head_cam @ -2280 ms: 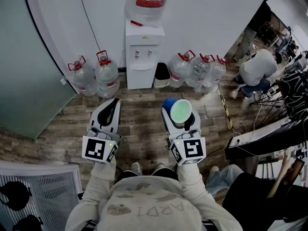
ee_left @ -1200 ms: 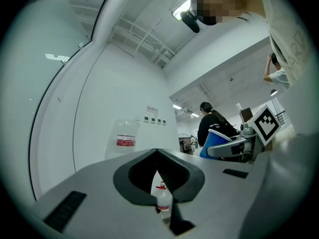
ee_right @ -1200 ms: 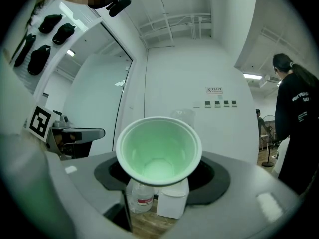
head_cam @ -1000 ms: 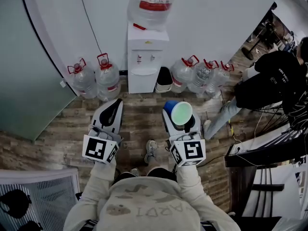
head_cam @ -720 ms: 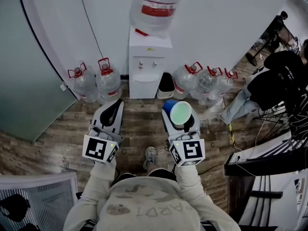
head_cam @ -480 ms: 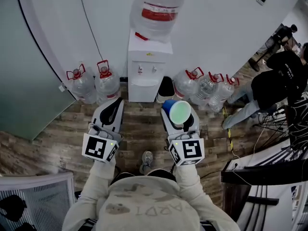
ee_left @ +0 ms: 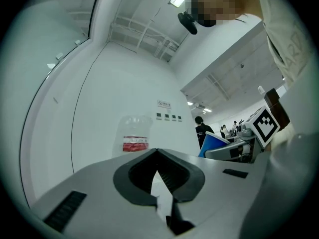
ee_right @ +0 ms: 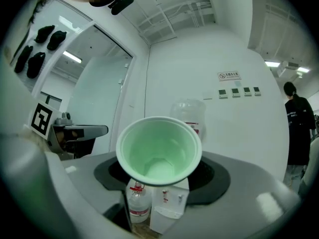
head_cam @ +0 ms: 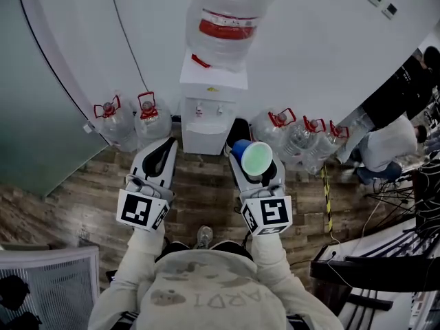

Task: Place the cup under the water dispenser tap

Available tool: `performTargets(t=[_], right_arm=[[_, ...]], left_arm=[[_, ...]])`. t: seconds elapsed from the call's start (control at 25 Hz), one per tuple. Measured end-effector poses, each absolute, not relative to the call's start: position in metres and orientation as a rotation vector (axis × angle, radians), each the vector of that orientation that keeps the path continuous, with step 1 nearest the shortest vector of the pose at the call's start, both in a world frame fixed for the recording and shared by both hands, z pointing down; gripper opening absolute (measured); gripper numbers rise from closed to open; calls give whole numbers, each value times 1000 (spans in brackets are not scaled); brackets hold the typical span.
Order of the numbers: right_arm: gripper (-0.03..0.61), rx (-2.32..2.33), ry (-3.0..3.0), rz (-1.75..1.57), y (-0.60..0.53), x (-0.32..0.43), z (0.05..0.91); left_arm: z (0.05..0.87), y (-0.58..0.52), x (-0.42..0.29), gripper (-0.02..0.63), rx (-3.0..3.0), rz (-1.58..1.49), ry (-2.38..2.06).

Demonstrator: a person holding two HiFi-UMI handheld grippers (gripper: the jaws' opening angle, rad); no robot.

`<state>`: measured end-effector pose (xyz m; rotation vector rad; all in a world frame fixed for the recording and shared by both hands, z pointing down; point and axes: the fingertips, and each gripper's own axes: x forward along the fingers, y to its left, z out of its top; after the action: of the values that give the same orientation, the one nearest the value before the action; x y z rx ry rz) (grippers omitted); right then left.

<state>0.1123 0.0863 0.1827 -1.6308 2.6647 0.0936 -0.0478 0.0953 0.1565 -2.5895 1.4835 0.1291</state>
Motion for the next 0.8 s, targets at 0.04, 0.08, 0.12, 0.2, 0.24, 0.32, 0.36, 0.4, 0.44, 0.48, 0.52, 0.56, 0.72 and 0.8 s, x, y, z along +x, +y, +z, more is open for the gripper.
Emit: performTargets(t=[0.04,0.08,0.12,0.2,0.24,0.32,0.36,0.4,0.44,0.48,0.52,0.56,0.72,0.8], right_arm=[[308,-1623,2671,91,81,115,185],[308,-1617,2676,87,76,118,187],[308,-1614,2680,81,71,120,189],[308,-1610,2685,66,61,125,193],[308,-1607,2687,57,57,127,194],[308,-1598,2692,40,49,128,198],[308,-1594,2696,35,45,127,200],[308,-1592,2699,29,40,127,202],[308,-1591,2701,23,35,126,204],[308,-1591,2704,17,29,125,206],[308,-1589,2707,12,24,124,208],[308,-1588,2710,8,18,123,210],[308,-1585,2724,-4,-10,115,216],[308,-1588,2732,-10,-26,110,219]], left_arm=[[157,91,-44,6,-2584,131,1488],[156,87,-41,5,-2579,133,1491],[157,83,-39,6,-2575,136,1495],[158,76,-34,6,-2571,128,1501],[159,73,-32,6,-2569,120,1504],[161,66,-32,5,-2565,110,1517],[162,63,-33,5,-2563,106,1524],[163,59,-33,5,-2561,99,1527],[164,54,-34,6,-2560,89,1527],[166,50,-34,6,-2560,76,1525],[168,44,-34,6,-2561,64,1524],[170,39,-35,6,-2563,57,1523],[174,10,-39,6,-2575,56,1516],[176,-6,-42,6,-2585,50,1509]])
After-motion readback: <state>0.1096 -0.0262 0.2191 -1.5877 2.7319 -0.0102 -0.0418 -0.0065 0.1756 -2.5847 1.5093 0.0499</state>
